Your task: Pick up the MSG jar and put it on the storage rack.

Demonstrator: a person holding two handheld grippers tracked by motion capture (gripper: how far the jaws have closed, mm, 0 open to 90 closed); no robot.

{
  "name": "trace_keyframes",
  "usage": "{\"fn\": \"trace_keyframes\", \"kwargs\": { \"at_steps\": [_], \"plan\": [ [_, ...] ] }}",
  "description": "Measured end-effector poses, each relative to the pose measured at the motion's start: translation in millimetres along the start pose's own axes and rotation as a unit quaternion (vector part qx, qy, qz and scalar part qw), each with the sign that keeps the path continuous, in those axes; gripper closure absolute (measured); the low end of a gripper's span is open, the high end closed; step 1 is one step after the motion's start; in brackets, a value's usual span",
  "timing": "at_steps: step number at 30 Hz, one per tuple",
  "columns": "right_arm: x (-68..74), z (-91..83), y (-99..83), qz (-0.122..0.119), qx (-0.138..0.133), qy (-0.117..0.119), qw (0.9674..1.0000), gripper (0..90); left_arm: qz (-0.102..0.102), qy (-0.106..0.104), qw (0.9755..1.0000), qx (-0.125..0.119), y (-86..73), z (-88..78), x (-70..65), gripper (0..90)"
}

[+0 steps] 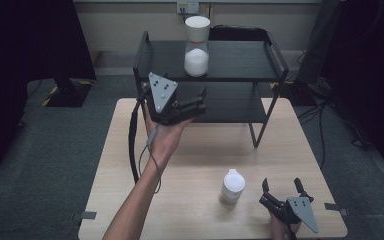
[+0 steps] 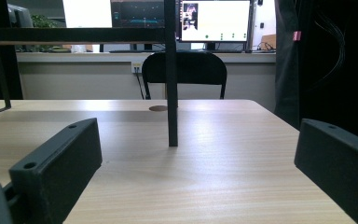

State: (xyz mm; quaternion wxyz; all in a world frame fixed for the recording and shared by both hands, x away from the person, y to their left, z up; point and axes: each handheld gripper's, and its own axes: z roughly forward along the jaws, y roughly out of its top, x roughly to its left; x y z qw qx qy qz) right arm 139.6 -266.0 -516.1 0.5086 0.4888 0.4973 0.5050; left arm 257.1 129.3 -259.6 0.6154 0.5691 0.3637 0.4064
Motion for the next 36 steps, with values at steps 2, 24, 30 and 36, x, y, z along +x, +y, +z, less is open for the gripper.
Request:
{"fn": "trace_keyframes", "kwargs": {
  "at_steps": [2, 24, 30, 36],
  "plan": [
    [0.3, 0.0, -0.1, 0.000, 0.000, -0.001, 1.0000, 0.0, -0.004, -0.006, 1.0000, 0.001, -8.6, -5.6, -0.1, 0.0],
    [1.3, -0.7, 0.0, -0.001, 0.000, -0.004, 1.0000, 0.0, 0.005, 0.019, 0.9987, 0.047, -115.4, -52.7, -22.1, 0.0],
    [1.4, -1.0, -0.1, -0.001, 0.000, -0.005, 1.0000, 0.0, -0.026, 0.039, 0.9974, 0.055, -144.8, -65.1, -23.5, 0.0],
    [1.6, -0.9, 0.0, -0.001, 0.000, -0.005, 1.0000, 0.0, -0.029, 0.050, 0.9962, 0.065, -162.2, -81.4, -19.5, 1.0]
  ]
}}
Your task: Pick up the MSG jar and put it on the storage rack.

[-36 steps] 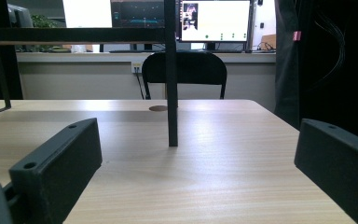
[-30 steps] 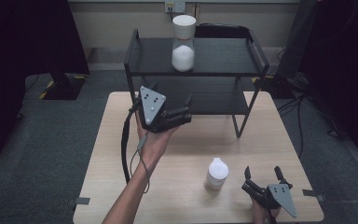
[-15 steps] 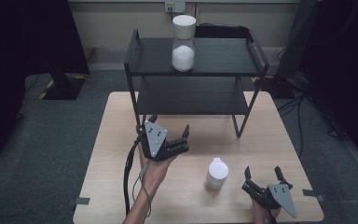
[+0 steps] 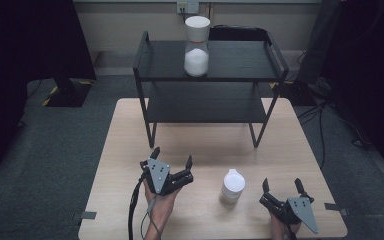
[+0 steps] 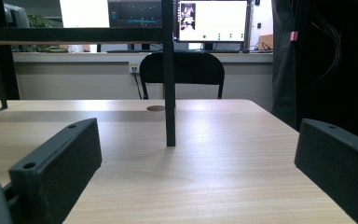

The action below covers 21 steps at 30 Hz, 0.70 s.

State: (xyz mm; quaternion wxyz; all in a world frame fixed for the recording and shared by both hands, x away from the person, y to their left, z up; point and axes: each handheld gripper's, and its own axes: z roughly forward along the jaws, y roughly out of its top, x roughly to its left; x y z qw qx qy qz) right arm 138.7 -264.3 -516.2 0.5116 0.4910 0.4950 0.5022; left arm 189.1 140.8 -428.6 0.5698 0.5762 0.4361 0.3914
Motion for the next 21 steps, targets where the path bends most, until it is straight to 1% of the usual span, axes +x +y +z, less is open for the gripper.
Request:
{"fn": "trace_keyframes", "kwargs": {
  "at_steps": [1, 4, 5, 7, 8, 9, 10, 11, 12, 13, 14, 15, 16, 17, 18, 19, 21],
  "plan": [
    [0.0, 0.0, 0.0, 0.000, 0.000, 0.000, 1.0000, 0.0, -0.006, 0.002, 1.0000, -0.006, -5.1, -3.9, 1.1, 1.0],
    [0.1, 0.0, 0.0, 0.000, 0.000, 0.000, 1.0000, 0.0, -0.013, 0.004, 0.9999, -0.008, -14.1, -11.7, 4.7, 1.6],
    [0.1, 0.0, 0.0, 0.000, 0.000, 0.000, 1.0000, 0.0, -0.011, 0.008, 0.9999, -0.010, -18.4, -13.9, 4.8, 1.6],
    [0.1, 0.0, 0.0, -0.001, 0.000, 0.000, 1.0000, 0.0, -0.002, 0.009, 0.9999, -0.011, -27.7, -17.4, 8.0, 1.3],
    [0.1, 0.0, 0.0, -0.001, 0.000, 0.000, 1.0000, 0.0, 0.000, 0.012, 0.9999, -0.009, -30.9, -18.7, 9.0, 1.3],
    [0.1, 0.0, 0.0, -0.001, 0.000, 0.000, 1.0000, 0.0, -0.009, 0.013, 0.9999, -0.002, -34.9, -20.8, 13.0, 1.0],
    [0.1, 0.0, 0.0, -0.001, 0.000, 0.000, 1.0000, 0.0, -0.009, 0.013, 0.9999, -0.002, -34.9, -20.8, 13.0, 0.3],
    [0.2, 0.1, 0.1, -0.001, 0.000, 0.000, 1.0000, 0.0, -0.016, 0.021, 0.9997, 0.000, -40.4, -23.1, 14.7, 0.0],
    [0.4, 0.0, 0.1, -0.001, 0.000, -0.001, 1.0000, 0.0, -0.017, 0.026, 0.9995, 0.000, -44.5, -24.4, 14.6, 0.0],
    [0.5, 0.0, 0.1, -0.001, 0.000, -0.001, 1.0000, 0.0, -0.017, 0.026, 0.9995, 0.000, -44.5, -24.4, 14.6, 0.0],
    [0.6, 0.0, 0.1, -0.001, 0.000, -0.001, 1.0000, 0.0, -0.009, 0.035, 0.9994, 0.001, -51.8, -26.8, 13.9, 0.0],
    [0.7, 0.1, 0.2, -0.001, 0.000, -0.001, 1.0000, 0.0, -0.009, 0.035, 0.9994, 0.001, -51.8, -26.8, 13.9, 0.0],
    [0.7, 0.1, 0.2, -0.001, 0.000, -0.001, 1.0000, 0.0, -0.010, 0.038, 0.9992, -0.001, -55.8, -27.5, 13.4, 0.0],
    [0.8, 0.1, 0.2, -0.001, 0.000, -0.002, 1.0000, 0.0, -0.018, 0.041, 0.9990, -0.006, -60.2, -28.7, 13.8, 0.0],
    [0.8, 0.1, 0.2, -0.002, 0.000, -0.002, 1.0000, 0.0, -0.019, 0.041, 0.9990, -0.005, -61.1, -29.5, 14.4, 0.0],
    [0.8, 0.1, 0.2, -0.001, 0.000, -0.002, 1.0000, 0.0, -0.017, 0.047, 0.9988, -0.006, -62.5, -30.1, 13.5, 0.0],
    [0.9, 0.1, 0.1, -0.001, 0.000, -0.002, 1.0000, 0.0, -0.019, 0.054, 0.9983, -0.015, -67.3, -32.1, 13.0, 0.0]
  ]
}}
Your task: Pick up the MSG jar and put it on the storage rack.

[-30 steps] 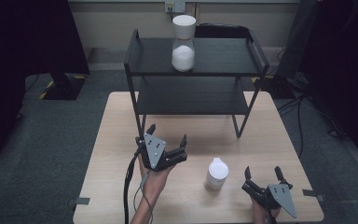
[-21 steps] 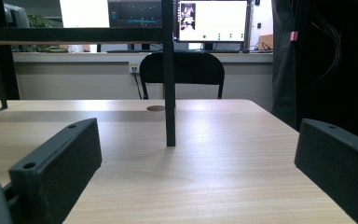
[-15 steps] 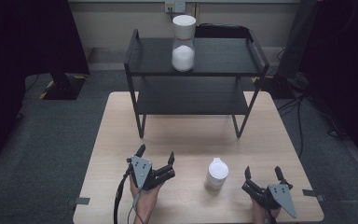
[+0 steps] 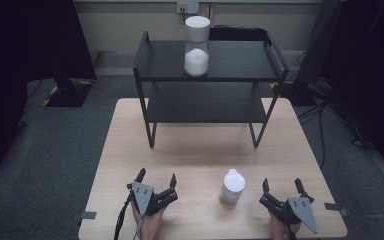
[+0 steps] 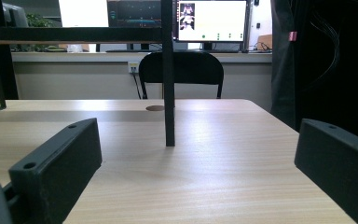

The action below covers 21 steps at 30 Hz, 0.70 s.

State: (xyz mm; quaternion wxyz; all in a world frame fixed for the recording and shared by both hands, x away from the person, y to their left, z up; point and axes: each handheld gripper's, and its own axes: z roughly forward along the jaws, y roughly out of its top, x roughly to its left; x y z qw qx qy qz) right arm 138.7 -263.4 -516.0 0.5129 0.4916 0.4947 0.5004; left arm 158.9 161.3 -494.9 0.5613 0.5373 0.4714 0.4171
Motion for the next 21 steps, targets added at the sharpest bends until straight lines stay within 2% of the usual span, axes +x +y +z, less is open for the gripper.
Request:
{"fn": "trace_keyframes", "kwargs": {
  "at_steps": [3, 7, 10, 14, 17, 21],
  "plan": [
    [0.0, 0.0, 0.0, 0.000, 0.000, 0.000, 1.0000, 0.0, 0.007, 0.006, 0.9999, -0.007, -4.8, -2.6, 0.0, 0.0],
    [-0.1, 0.0, 0.0, 0.000, 0.000, 0.000, 1.0000, 0.0, 0.007, 0.006, 0.9998, -0.016, -11.3, -3.2, 3.2, 0.0],
    [-0.4, 0.0, -0.1, 0.001, 0.000, 0.001, 1.0000, 0.0, 0.000, 0.012, 0.9998, -0.013, -12.7, -2.2, 3.9, 0.0],
    [-0.4, 0.0, -0.1, 0.000, 0.000, 0.001, 1.0000, 0.0, 0.011, 0.023, 0.9996, -0.013, -18.5, -2.0, 3.5, 0.8],
    [-0.4, 0.0, 0.0, 0.000, 0.000, 0.001, 1.0000, 0.0, 0.005, 0.019, 0.9996, -0.020, -20.8, -2.9, 6.6, 0.9],
    [-0.5, 0.0, -0.1, 0.001, 0.000, 0.001, 1.0000, 0.0, 0.015, 0.024, 0.9994, -0.021, -21.1, -3.0, 4.9, 1.0]
  ]
}}
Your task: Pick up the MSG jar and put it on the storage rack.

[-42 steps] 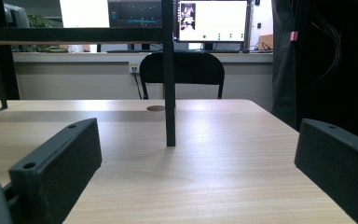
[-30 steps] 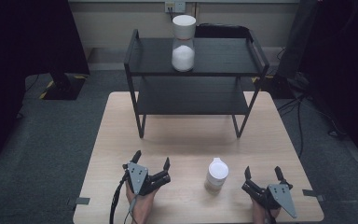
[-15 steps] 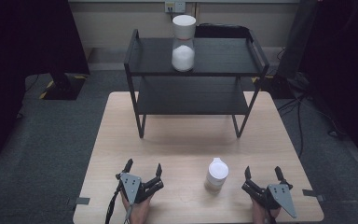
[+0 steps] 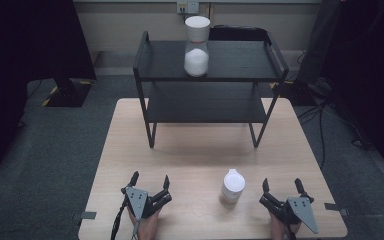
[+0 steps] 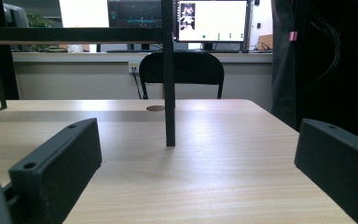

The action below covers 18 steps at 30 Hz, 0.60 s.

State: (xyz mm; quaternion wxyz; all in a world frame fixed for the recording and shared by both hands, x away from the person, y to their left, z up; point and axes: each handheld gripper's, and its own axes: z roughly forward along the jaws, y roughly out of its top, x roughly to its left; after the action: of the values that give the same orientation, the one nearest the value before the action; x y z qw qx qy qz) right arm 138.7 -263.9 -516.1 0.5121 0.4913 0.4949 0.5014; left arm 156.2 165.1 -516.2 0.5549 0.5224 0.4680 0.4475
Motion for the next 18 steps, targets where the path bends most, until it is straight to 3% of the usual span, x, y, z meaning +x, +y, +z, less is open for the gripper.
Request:
{"fn": "trace_keyframes", "kwargs": {
  "at_steps": [3, 6, 10, 18],
  "plan": [
    [0.0, -0.1, -0.1, 0.000, 0.000, 0.000, 1.0000, 0.0, 0.023, 0.000, 0.9996, -0.015, -5.1, -3.1, -3.2, 0.4],
    [0.1, -0.1, -0.2, 0.000, 0.000, -0.001, 1.0000, 0.0, 0.010, 0.007, 0.9999, -0.005, -2.0, -1.2, -3.7, 0.3],
    [0.2, -0.1, -0.2, 0.000, 0.000, -0.001, 1.0000, 0.0, 0.024, 0.001, 0.9997, -0.003, -1.4, -1.0, -4.1, 0.1],
    [0.5, -0.1, -0.1, 0.000, 0.000, -0.001, 1.0000, 0.0, 0.023, 0.012, 0.9997, -0.003, -1.5, -0.7, -7.6, 0.0]
  ]
}}
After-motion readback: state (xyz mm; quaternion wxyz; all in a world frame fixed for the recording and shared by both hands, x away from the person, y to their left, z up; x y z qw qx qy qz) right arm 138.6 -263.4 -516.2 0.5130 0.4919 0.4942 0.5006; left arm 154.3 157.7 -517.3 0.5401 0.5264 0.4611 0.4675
